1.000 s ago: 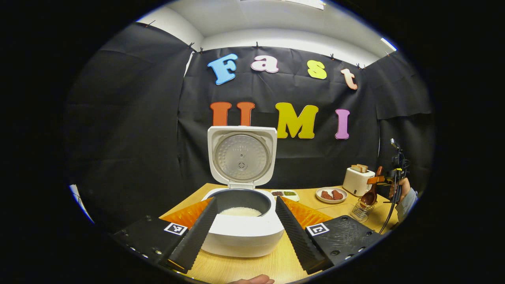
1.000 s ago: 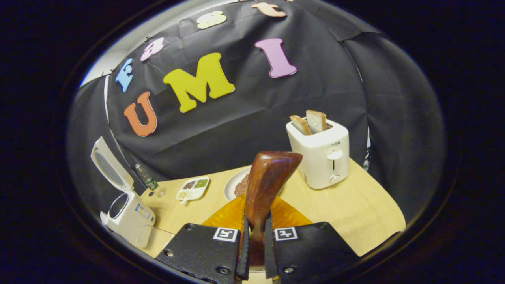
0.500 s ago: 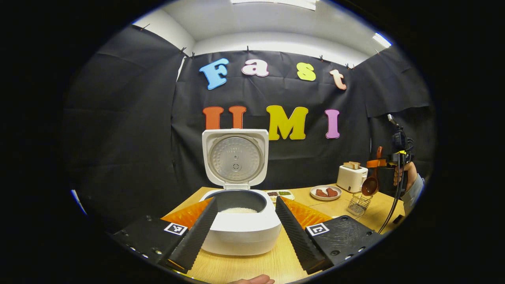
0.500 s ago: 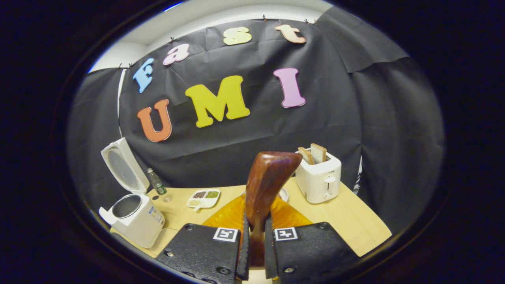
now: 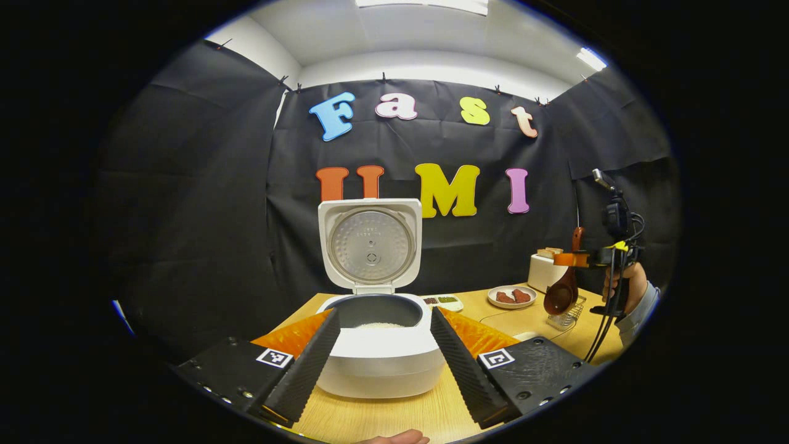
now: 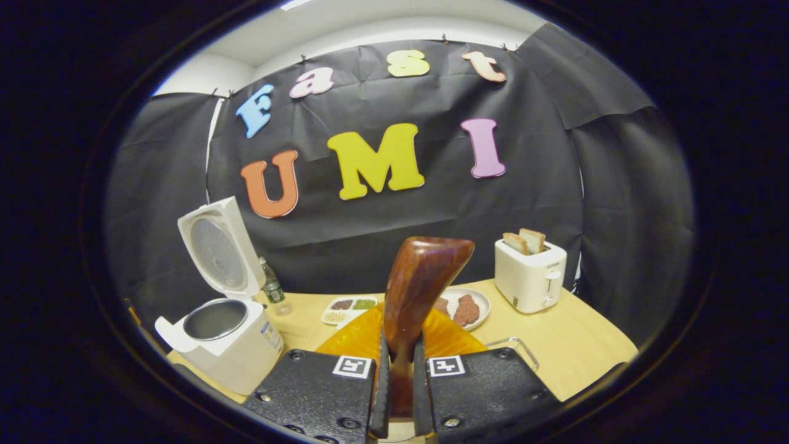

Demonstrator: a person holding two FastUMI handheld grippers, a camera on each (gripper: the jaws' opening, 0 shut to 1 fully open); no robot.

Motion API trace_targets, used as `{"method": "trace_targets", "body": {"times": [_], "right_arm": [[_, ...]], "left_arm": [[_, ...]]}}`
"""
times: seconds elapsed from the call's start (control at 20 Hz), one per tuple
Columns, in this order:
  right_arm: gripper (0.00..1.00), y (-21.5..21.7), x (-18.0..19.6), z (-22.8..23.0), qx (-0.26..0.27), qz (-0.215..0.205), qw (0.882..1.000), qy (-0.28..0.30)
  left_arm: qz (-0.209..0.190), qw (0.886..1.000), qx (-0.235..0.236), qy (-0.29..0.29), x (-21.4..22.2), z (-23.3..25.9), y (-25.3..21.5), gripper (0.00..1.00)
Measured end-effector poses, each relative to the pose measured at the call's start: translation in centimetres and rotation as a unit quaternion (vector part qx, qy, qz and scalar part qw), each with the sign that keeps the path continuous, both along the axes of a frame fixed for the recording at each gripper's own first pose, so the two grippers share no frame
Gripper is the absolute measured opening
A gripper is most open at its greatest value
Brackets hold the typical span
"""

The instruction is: Close the left gripper, press the button to open the rice cooker; take a wooden spoon from the chopstick holder with the right hand, scoop a spoonful of rice and pour it into the rice cooker, then put the wooden spoon back into the chopstick holder.

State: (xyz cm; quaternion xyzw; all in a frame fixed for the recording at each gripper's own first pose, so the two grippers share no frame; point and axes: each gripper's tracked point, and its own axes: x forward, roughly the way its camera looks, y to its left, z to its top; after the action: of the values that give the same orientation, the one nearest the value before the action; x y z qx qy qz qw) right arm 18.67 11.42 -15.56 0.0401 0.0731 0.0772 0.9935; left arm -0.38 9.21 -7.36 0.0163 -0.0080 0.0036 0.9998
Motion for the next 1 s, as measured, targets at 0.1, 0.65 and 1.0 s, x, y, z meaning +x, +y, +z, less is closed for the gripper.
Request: {"method": "trace_targets", "body": {"times": [0.1, 0.65, 1.0], "right_arm": [[0.20, 0.8, 0.5, -2.2, -0.013, -0.006, 1.000, 0.009], [0.20, 2.1, -0.2, -9.3, -0.149, -0.059, 0.987, -0.001], [0.20, 5.3, -2.4, -11.4, -0.052, -0.031, 0.996, 0.061]], "left_arm": [[0.000, 1.000, 0.001, 0.002, 0.0, -0.1, 0.3, 0.94], [-0.008, 1.000, 0.006, 0.015, 0.6, -2.2, 0.0, 0.94], [-0.009, 1.000, -0.005, 0.019, 0.8, -2.8, 0.1, 0.95]]}}
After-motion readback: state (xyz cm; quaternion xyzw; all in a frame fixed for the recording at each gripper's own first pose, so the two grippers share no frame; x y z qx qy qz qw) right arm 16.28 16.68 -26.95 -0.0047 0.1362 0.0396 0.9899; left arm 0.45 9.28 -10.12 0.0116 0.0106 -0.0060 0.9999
